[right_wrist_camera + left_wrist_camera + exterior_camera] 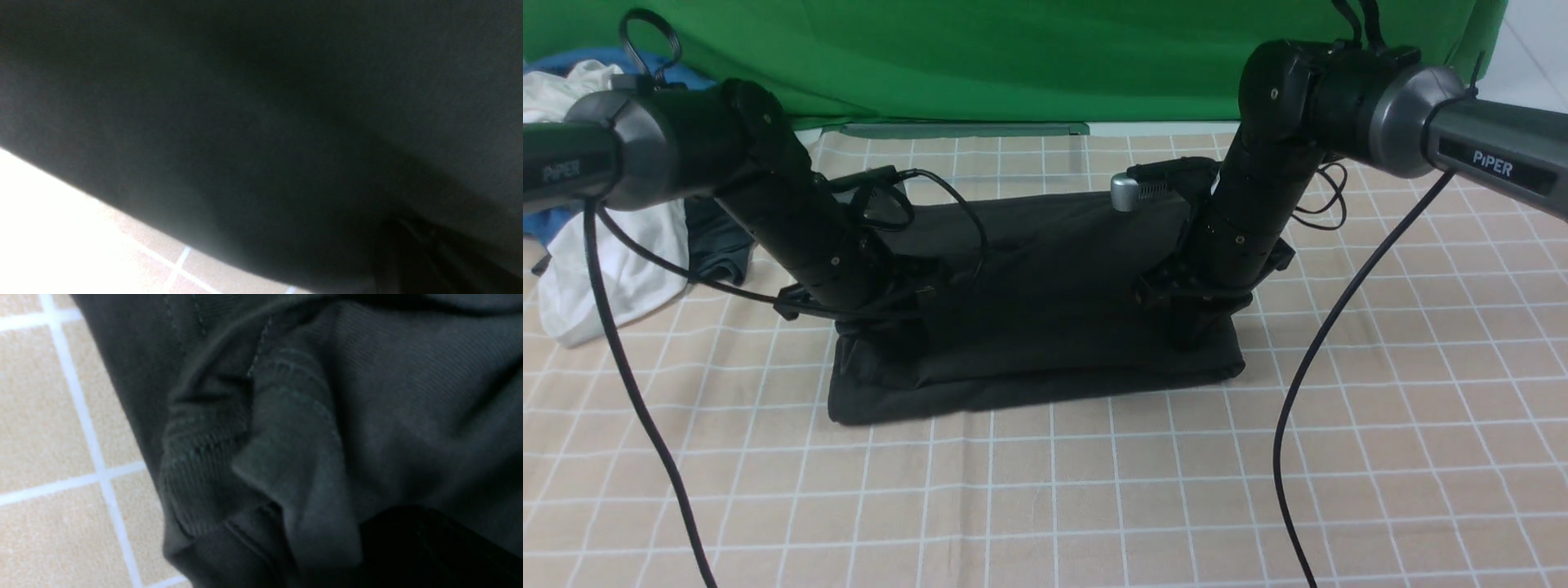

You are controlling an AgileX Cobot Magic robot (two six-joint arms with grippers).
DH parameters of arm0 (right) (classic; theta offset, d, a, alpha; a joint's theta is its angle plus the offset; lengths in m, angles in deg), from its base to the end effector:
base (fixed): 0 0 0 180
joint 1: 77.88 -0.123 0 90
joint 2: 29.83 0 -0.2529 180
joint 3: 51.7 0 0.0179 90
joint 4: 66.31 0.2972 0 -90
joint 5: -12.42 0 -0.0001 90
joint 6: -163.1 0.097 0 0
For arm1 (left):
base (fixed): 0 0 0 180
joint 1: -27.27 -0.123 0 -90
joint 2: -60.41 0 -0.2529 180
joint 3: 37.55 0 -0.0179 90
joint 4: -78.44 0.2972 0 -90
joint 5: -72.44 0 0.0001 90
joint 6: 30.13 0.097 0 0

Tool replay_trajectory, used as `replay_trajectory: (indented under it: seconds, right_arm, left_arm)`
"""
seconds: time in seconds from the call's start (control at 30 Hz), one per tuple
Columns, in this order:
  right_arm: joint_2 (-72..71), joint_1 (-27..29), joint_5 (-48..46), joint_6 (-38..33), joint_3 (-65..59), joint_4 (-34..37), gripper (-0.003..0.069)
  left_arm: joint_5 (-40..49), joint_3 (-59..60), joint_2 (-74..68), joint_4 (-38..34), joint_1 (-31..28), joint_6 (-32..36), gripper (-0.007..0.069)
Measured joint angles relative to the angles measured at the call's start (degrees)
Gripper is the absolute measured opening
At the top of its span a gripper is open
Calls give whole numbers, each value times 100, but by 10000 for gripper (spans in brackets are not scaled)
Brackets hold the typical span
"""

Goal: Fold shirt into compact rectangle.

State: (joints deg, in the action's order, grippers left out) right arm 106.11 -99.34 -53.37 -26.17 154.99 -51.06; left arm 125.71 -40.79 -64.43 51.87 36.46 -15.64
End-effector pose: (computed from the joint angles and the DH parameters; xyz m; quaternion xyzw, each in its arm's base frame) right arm 0.4359 0.1964 0.1241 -0.2150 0.9679 0.1271 0.0296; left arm 0.4089 -0.1014 0.1005 0.0732 0.9781 -0.1879 0.0523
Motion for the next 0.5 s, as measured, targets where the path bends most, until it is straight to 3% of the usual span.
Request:
replay_trajectory:
  seconds: [0.13,0.37,0.5]
  right_arm:
    - [-7,0,8,0,-29,0,38]
    - [-15,0,-10,-18,-35,0,38]
    - [-15,-5,-16,-18,-35,-5,38]
  left_arm:
    - [-60,31,96,29,0,-63,18]
    - [-388,-328,760,903,-5,-953,18]
    - [-412,-623,767,1111,-5,-1095,20]
